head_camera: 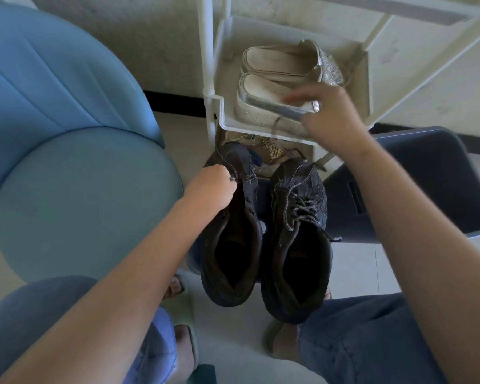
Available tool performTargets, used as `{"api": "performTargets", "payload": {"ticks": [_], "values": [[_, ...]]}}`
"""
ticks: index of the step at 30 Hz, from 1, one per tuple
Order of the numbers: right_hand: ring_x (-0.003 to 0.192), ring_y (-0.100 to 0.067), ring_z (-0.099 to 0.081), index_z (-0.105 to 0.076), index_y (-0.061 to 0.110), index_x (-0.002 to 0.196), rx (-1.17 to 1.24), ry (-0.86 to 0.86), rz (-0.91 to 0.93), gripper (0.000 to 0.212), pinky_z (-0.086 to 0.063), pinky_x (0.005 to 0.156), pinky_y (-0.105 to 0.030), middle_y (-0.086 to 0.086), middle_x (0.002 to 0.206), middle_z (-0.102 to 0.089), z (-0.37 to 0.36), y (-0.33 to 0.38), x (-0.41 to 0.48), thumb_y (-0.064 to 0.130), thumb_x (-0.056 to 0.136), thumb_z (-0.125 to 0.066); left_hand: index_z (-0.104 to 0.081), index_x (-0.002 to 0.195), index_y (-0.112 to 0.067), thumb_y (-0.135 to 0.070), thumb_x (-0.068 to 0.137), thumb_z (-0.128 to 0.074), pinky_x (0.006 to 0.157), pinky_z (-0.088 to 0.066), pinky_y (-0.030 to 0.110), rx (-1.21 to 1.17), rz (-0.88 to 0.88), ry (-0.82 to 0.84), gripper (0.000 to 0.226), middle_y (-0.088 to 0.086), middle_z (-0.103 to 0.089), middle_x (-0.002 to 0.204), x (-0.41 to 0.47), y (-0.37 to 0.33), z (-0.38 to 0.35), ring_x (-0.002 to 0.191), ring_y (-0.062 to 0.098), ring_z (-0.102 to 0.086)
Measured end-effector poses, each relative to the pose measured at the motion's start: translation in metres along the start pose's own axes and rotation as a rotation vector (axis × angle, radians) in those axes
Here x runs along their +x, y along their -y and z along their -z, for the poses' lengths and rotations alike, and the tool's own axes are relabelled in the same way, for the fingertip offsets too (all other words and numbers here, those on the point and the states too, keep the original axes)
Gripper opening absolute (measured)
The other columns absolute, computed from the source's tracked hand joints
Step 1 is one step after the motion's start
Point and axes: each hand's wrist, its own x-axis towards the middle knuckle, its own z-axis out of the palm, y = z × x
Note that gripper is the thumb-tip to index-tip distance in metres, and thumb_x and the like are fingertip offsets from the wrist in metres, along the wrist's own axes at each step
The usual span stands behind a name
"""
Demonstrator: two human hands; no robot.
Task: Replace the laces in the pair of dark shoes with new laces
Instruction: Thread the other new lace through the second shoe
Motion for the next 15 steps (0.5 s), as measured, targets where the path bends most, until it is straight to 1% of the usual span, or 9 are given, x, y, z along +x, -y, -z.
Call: {"api": "performTargets", "payload": {"ticks": [2,3,4,6,7,8,10,12,15], "values": [[0.115,-0.013,-0.050,-0.065,0.022,0.115,0.031,0.152,0.128,0.052,-0.048,0.090,-0.017,0.005,0.129,-0.048,-0.015,0.005,-0.008,-0.012,0.081,-0.046,-0.061,0.097,0.001,-0.015,0.095,-0.044,0.067,-0.037,0.033,-0.021,-0.015,-0.009,0.023,0.013,-0.057,0.084,0.001,0.000,0.000,0.078,0.029,-0.052],[0.116,-0.012,-0.050,-0.063,0.022,0.118,0.028,0.279,0.171,0.048,-0.048,0.092,-0.016,0.005,0.128,-0.050,-0.023,0.005,-0.011,-0.008,0.083,-0.049,-0.062,0.099,0.001,-0.014,0.094,-0.045,0.069,-0.040,0.034,-0.026,-0.020,-0.014,0.024,0.014,-0.060,0.088,0.001,0.001,0.000,0.081,0.030,-0.055],[0.115,-0.012,-0.051,-0.062,0.023,0.121,-0.048,0.447,0.198,0.041,-0.048,0.095,-0.020,0.005,0.128,-0.053,-0.034,0.002,-0.014,0.002,0.086,-0.054,-0.062,0.101,0.000,-0.015,0.094,-0.045,0.073,-0.043,0.035,-0.025,-0.021,-0.016,0.024,0.015,-0.063,0.094,0.001,0.001,-0.001,0.088,0.031,-0.057],[0.125,-0.015,-0.042,-0.059,0.024,0.126,-0.336,0.708,0.252,0.039,-0.036,0.109,-0.034,0.003,0.136,-0.049,-0.056,-0.008,-0.019,0.030,0.088,-0.064,-0.063,0.108,-0.006,-0.018,0.096,-0.046,0.085,-0.045,0.037,-0.005,0.001,0.005,0.024,0.015,-0.064,0.110,0.003,0.001,0.000,0.102,0.033,-0.057],[0.131,-0.018,-0.035,-0.059,0.024,0.126,-0.414,0.750,0.247,0.044,-0.030,0.112,-0.037,0.002,0.141,-0.042,-0.064,-0.015,-0.020,0.039,0.086,-0.066,-0.063,0.112,-0.009,-0.019,0.097,-0.046,0.089,-0.046,0.038,0.014,0.022,0.022,0.025,0.014,-0.063,0.115,0.004,0.000,0.001,0.107,0.033,-0.057],[0.133,-0.020,-0.031,-0.059,0.024,0.124,-0.407,0.738,0.231,0.046,-0.027,0.112,-0.037,0.001,0.143,-0.036,-0.069,-0.020,-0.021,0.043,0.084,-0.068,-0.062,0.115,-0.009,-0.020,0.097,-0.047,0.092,-0.046,0.038,0.035,0.042,0.034,0.026,0.013,-0.062,0.119,0.006,-0.001,0.002,0.109,0.032,-0.056],[0.130,-0.021,-0.033,-0.057,0.024,0.123,-0.263,0.679,0.184,0.046,-0.030,0.110,-0.036,0.000,0.143,-0.028,-0.073,-0.027,-0.022,0.040,0.082,-0.072,-0.062,0.117,-0.007,-0.020,0.096,-0.049,0.093,-0.046,0.039,0.058,0.082,0.027,0.028,0.014,-0.061,0.119,0.009,-0.001,0.008,0.109,0.032,-0.056],[0.123,-0.020,-0.040,-0.051,0.024,0.123,-0.171,0.681,0.122,0.048,-0.034,0.106,-0.033,0.002,0.141,-0.024,-0.076,-0.031,-0.022,0.034,0.081,-0.073,-0.063,0.114,-0.004,-0.020,0.096,-0.051,0.087,-0.046,0.037,0.053,0.099,-0.030,0.026,0.015,-0.063,0.112,0.010,0.003,0.021,0.103,0.032,-0.058],[0.116,-0.020,-0.044,-0.048,0.021,0.123,-0.181,0.679,0.124,0.049,-0.037,0.098,-0.030,0.004,0.139,-0.023,-0.079,-0.032,-0.022,0.030,0.082,-0.071,-0.067,0.104,-0.004,-0.020,0.095,-0.053,0.069,-0.039,0.031,0.008,0.092,-0.114,0.023,0.012,-0.059,0.087,0.008,0.008,0.041,0.083,0.029,-0.055]]}}
